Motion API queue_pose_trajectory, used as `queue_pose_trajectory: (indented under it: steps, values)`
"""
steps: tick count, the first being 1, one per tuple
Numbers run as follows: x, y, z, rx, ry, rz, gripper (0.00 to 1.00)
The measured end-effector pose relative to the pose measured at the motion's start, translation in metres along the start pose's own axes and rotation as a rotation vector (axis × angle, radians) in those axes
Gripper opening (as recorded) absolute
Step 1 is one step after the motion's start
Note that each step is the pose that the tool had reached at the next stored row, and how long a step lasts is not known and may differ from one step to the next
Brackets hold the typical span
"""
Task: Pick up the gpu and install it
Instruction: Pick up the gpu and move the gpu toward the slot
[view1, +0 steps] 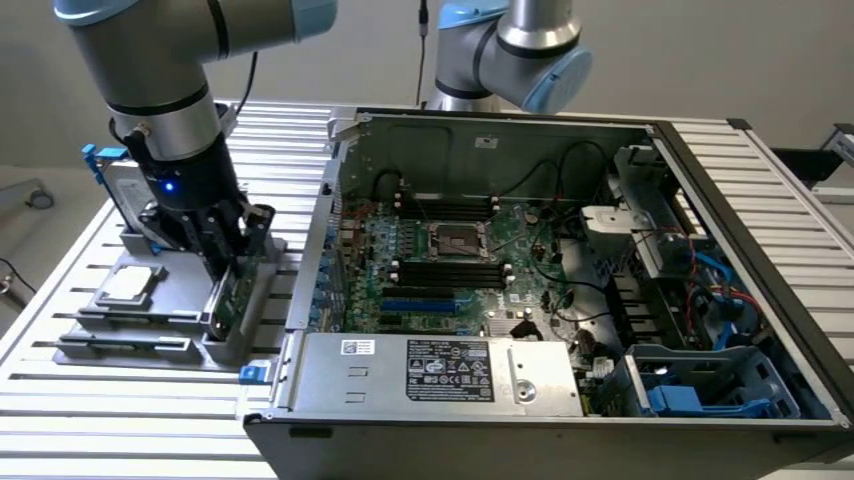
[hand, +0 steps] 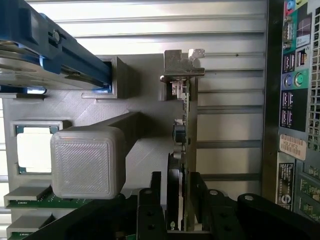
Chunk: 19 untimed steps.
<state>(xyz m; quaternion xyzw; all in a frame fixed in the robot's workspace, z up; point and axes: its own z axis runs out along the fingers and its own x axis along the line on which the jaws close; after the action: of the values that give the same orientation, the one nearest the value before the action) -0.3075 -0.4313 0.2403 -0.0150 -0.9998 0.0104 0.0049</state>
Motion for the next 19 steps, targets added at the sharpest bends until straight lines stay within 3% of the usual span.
queue_pose_trajectory:
  steps: [1, 3, 19]
  values:
    - [0.0, 0.0, -0.0001, 0.0002, 0.0, 0.0, 0.29]
    - [0.0001, 0.0, -0.0001, 0.0002, 0.0001, 0.0, 0.27]
    - [0.0002, -0.0001, -0.0042, -0.0015, 0.0005, 0.0, 0.27]
